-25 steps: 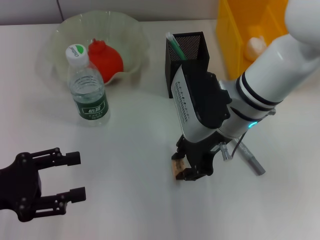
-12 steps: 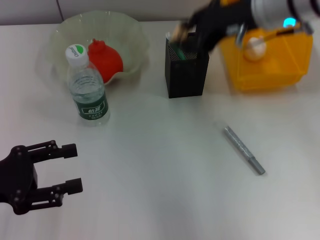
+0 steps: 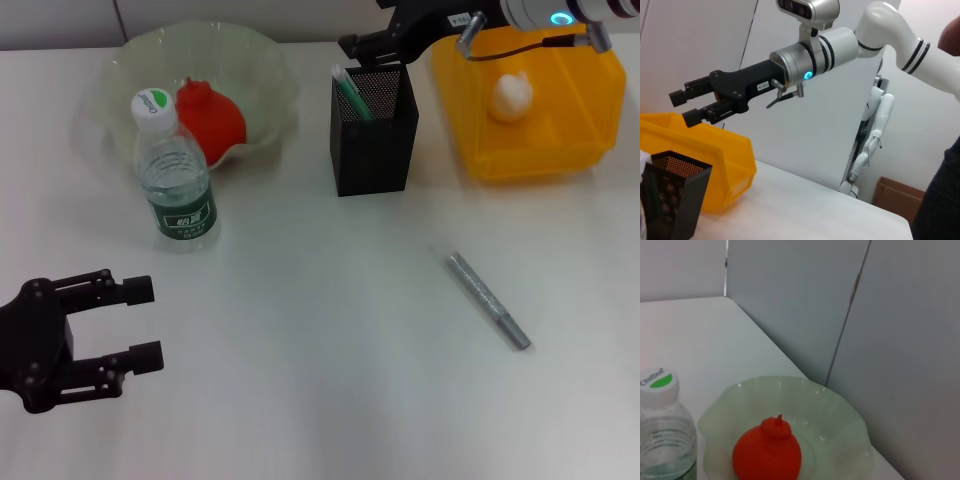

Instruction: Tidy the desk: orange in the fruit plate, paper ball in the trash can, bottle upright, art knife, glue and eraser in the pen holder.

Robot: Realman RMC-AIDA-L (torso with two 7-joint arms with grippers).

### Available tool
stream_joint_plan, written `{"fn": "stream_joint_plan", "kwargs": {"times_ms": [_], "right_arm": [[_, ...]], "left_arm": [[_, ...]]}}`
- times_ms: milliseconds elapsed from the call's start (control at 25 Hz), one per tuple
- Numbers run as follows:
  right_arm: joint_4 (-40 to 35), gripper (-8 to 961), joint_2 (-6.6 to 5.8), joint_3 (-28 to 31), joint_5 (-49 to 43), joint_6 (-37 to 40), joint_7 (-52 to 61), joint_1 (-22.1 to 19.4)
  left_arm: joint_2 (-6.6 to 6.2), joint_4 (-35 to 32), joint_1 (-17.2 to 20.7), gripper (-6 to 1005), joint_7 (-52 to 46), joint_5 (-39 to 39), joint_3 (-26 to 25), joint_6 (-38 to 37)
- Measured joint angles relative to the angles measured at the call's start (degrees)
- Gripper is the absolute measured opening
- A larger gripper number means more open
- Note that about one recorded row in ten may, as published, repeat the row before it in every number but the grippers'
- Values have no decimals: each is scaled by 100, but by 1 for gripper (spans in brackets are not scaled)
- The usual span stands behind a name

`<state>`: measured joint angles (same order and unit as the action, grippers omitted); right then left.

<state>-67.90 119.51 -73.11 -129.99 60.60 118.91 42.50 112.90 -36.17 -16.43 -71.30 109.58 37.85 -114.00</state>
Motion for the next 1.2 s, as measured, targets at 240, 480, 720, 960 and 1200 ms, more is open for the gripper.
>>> {"fn": "stream_joint_plan", "kwargs": {"times_ms": [240, 480, 720, 960, 1200], "right_arm": [[-553, 687, -23, 40, -235, 996, 588, -179], [-993, 782, -29, 64, -1279, 2515, 1426, -192], [-717, 775, 1, -265, -1736, 2942, 1840, -329], [-285, 765, 7, -664, -1785, 2704, 2084, -378], [218, 677, -4, -999, -1804, 2350, 2324, -274]], "left_arm": [[-29, 6, -8, 739, -54, 2, -23, -4], [-58, -2, -9, 739, -107, 1, -23, -21], [-103, -12, -18, 739, -118, -4, -22, -26], [-119, -17, -77, 738, -162, 7, 18, -59], [-115, -74, -139, 738, -164, 50, 76, -69]]}}
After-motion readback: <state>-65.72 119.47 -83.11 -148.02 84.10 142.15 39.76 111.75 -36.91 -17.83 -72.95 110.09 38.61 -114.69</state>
